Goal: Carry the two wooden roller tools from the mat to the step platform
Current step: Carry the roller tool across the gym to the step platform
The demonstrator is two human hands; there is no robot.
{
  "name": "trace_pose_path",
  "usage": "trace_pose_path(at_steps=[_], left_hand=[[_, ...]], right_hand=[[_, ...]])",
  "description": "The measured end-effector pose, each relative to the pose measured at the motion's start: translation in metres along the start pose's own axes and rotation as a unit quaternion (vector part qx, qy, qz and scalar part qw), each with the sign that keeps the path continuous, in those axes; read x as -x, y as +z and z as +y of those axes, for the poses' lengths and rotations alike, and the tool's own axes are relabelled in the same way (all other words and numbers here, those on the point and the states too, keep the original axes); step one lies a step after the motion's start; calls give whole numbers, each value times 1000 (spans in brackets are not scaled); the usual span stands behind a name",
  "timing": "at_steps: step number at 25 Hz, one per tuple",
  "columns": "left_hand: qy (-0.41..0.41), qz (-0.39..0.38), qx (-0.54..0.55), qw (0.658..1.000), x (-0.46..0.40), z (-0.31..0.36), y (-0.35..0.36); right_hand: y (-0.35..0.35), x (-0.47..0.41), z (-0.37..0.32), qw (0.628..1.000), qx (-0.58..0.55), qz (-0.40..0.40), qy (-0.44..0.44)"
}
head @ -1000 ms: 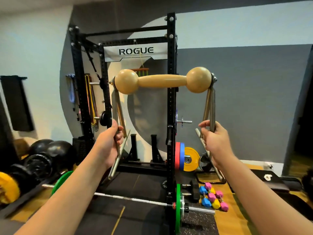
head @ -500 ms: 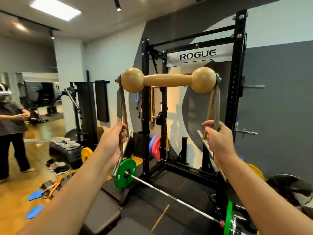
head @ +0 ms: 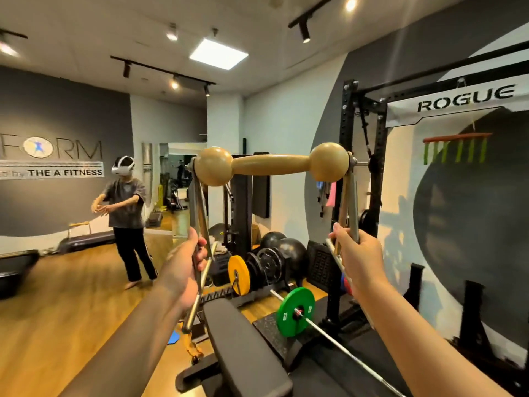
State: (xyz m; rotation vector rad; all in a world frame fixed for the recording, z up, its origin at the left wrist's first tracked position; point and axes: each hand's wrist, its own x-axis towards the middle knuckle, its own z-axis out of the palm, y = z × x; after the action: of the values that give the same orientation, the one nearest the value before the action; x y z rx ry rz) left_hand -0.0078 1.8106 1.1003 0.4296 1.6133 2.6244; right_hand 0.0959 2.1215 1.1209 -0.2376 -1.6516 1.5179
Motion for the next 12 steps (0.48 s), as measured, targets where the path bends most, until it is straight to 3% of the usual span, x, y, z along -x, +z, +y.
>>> trace_pose_path(at_steps=[12], left_hand=[[89,171,-38,980,-87,102,-196]], right_hand=[[300,-5,50,990,-72,-100,70]])
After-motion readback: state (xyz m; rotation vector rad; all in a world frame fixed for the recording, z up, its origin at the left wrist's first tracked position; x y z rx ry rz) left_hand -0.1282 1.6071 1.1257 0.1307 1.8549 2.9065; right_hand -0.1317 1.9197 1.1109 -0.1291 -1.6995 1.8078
